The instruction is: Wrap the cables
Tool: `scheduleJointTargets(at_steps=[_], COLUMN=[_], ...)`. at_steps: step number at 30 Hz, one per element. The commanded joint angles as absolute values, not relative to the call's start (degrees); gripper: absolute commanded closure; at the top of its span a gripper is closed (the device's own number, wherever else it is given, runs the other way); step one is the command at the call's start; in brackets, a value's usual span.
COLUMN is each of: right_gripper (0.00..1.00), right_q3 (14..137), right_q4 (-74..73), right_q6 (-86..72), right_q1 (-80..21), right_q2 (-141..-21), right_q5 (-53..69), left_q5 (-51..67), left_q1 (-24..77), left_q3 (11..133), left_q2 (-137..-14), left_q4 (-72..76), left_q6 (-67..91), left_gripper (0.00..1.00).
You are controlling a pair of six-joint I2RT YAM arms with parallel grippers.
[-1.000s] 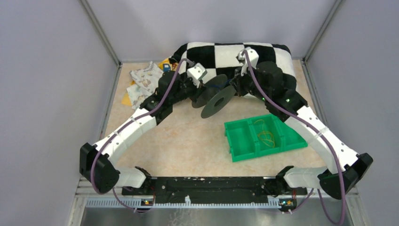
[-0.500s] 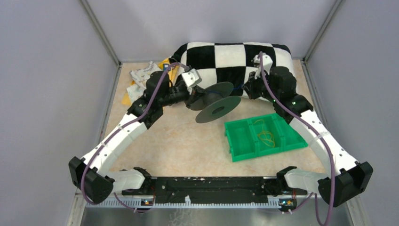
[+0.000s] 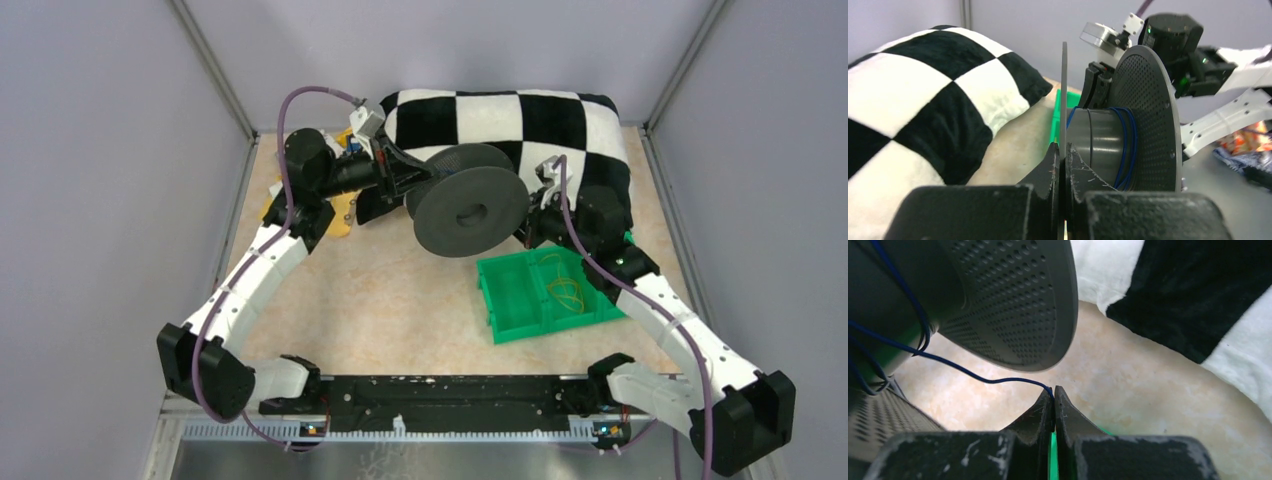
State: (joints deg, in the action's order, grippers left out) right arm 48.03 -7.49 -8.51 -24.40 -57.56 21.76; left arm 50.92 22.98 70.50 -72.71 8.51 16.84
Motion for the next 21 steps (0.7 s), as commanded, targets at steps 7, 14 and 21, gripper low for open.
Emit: scheduleJointTargets(at_steps=[7, 14, 21], right_gripper=[1.00, 1.00, 1.00], right_q3=[36.8, 34.9, 32.6], right_q4=[17.4, 23.2, 28.4], right_q6=[-20.1, -23.5, -26.7], right_q1=[-24.3, -25.0, -26.3], right_q2=[-51.2, -51.0, -51.0], right_q5=[27.2, 25.9, 23.8], left_q5=[44.5, 36.4, 28.5], left_q1=[21.1, 21.2, 21.2], left_q3=[66.3, 60.0, 56.8], left_q2=[-76.8, -79.1, -78.3], left_q4=[36.3, 43.5, 37.8], left_q6=[49.0, 61.3, 66.6], left_gripper=[1.00, 1.00, 1.00])
